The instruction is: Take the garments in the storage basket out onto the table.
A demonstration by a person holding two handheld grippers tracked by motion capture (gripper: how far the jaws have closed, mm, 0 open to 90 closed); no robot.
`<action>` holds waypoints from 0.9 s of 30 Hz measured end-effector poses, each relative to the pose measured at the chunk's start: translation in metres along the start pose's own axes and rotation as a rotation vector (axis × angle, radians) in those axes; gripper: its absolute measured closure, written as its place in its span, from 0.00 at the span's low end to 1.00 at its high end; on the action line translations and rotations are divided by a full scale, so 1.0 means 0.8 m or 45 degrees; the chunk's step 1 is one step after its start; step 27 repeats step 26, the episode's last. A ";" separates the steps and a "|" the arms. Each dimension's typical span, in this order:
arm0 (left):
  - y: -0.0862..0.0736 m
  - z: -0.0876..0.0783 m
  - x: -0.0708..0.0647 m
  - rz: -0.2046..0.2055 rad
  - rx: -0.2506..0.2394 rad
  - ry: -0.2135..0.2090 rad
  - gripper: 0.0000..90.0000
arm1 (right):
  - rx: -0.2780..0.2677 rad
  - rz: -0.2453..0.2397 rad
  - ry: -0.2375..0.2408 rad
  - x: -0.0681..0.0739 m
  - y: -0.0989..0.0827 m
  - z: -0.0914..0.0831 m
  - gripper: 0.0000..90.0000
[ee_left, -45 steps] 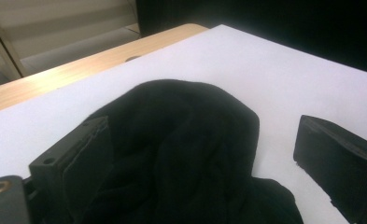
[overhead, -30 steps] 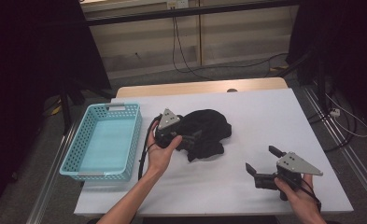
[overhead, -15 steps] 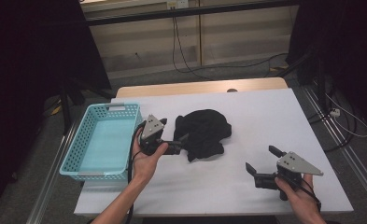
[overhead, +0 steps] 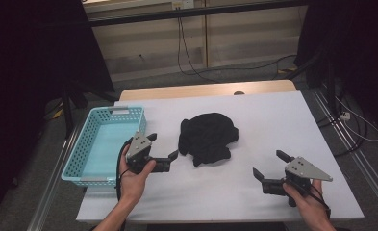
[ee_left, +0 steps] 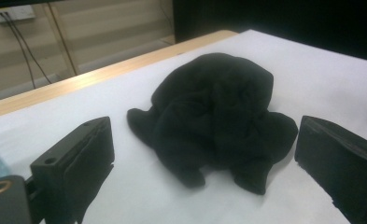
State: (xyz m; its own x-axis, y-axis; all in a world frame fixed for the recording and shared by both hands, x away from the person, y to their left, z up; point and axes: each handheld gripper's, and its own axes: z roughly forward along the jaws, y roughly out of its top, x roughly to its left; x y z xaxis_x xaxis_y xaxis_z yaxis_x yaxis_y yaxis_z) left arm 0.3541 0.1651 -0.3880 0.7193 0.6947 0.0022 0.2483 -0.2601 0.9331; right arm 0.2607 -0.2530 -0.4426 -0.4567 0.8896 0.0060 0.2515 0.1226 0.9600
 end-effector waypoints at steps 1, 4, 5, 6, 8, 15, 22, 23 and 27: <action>-0.003 -0.005 0.001 -0.005 -0.001 0.013 0.05 | 0.000 0.001 -0.002 0.000 0.000 0.000 0.01; -0.009 -0.014 0.002 0.003 0.015 0.033 0.05 | 0.002 0.007 -0.007 -0.001 0.000 0.001 0.01; -0.012 -0.018 0.002 0.003 0.011 0.035 0.05 | 0.003 0.008 -0.007 -0.001 0.000 0.001 0.01; -0.015 -0.021 0.002 0.013 0.018 0.043 0.05 | 0.002 0.006 -0.006 -0.001 0.000 0.001 0.01; -0.022 -0.032 -0.003 -0.008 -0.002 0.077 0.06 | 0.000 0.005 -0.006 0.000 0.000 0.000 0.01; -0.047 -0.050 -0.002 -0.042 0.011 0.089 0.05 | 0.000 0.003 -0.010 0.001 0.000 0.000 0.01; -0.050 -0.051 0.001 -0.037 0.023 0.104 0.05 | 0.001 -0.005 -0.003 0.002 0.000 -0.002 0.01; -0.049 -0.050 -0.001 -0.024 0.031 0.101 0.05 | 0.004 -0.002 -0.001 0.003 -0.001 -0.002 0.01; -0.045 -0.046 -0.006 0.001 0.039 0.095 0.05 | 0.000 -0.010 0.002 0.004 0.000 0.000 0.01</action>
